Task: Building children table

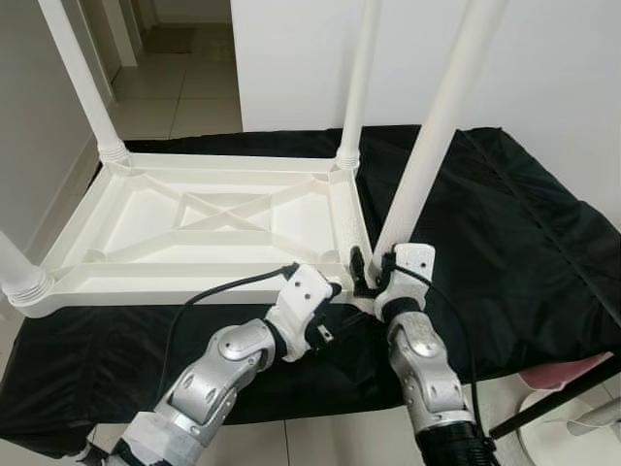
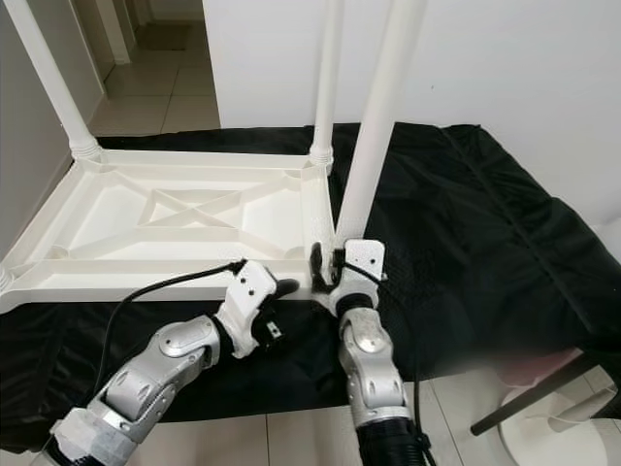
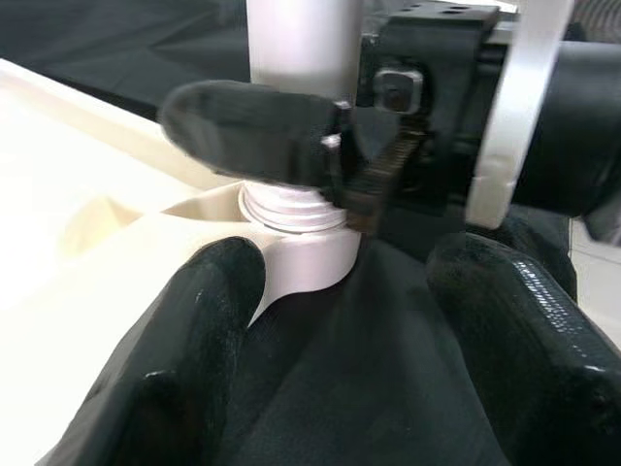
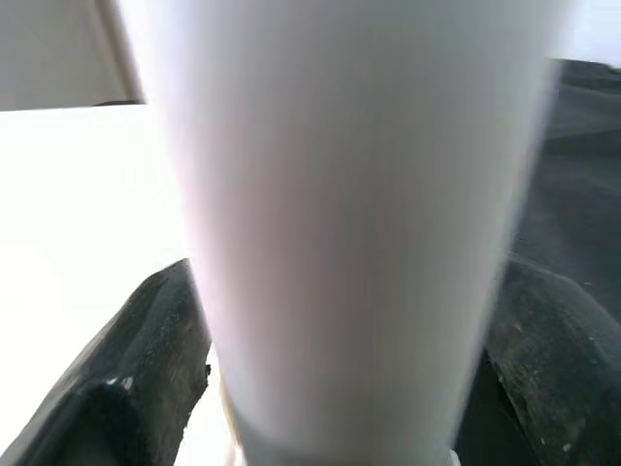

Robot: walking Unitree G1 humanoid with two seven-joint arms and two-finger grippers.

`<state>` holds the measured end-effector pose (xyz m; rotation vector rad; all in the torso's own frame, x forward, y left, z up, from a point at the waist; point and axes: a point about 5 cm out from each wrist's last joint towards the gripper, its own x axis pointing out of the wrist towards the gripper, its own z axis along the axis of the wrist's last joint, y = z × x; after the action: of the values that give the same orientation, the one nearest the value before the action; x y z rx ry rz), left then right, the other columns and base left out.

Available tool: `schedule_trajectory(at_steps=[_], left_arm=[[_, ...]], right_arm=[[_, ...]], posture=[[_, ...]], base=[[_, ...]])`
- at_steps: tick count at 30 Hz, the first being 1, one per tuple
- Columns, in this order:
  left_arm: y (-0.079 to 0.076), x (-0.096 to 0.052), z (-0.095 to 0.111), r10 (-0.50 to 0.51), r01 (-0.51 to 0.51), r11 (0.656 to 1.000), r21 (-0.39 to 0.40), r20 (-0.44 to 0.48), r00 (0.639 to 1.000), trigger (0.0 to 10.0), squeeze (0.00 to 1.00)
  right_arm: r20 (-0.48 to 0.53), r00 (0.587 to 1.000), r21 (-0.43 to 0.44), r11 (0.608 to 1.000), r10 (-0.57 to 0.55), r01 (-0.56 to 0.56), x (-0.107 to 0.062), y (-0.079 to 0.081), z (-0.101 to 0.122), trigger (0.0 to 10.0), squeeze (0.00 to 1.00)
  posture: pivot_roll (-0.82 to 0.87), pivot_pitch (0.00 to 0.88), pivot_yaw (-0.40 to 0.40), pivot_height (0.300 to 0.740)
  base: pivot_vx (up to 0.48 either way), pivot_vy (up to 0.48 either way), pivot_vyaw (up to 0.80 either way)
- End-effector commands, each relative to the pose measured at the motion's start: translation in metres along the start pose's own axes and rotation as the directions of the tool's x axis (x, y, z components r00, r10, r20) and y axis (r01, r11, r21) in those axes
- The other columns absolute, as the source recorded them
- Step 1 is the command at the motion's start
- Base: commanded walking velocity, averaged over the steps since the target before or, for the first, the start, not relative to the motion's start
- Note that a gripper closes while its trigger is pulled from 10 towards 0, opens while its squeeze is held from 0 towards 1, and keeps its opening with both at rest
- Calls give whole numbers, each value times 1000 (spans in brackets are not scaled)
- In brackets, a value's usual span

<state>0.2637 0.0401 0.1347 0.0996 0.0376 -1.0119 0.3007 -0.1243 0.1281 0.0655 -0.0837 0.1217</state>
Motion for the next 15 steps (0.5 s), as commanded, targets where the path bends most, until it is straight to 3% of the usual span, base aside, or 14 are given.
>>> schedule_trajectory(at_steps=[1,9,14,15], left_arm=[[-7,-1,0,-98,98,995,19,-6,995,10000,0],[-9,-6,-1,-166,166,986,-3,-26,986,10000,0],[-11,-7,-2,-206,205,979,-10,-44,978,10000,0],[-11,-7,-3,-207,206,978,-9,-46,977,10000,0]], right_arm=[[4,999,15,998,53,-54,-3,-4,0,10000,0],[3,975,-54,974,221,-221,1,-26,6,10000,0],[-24,931,-114,924,365,-366,6,-29,10,10000,0],[-34,919,-123,911,393,-394,8,-29,10,8118,0]], posture=[[-39,0,-17,740],[-70,0,14,740],[-80,0,26,740],[-81,2,26,740]], base=[[0,0,0],[0,0,0],[0,0,0],[0,0,0]])
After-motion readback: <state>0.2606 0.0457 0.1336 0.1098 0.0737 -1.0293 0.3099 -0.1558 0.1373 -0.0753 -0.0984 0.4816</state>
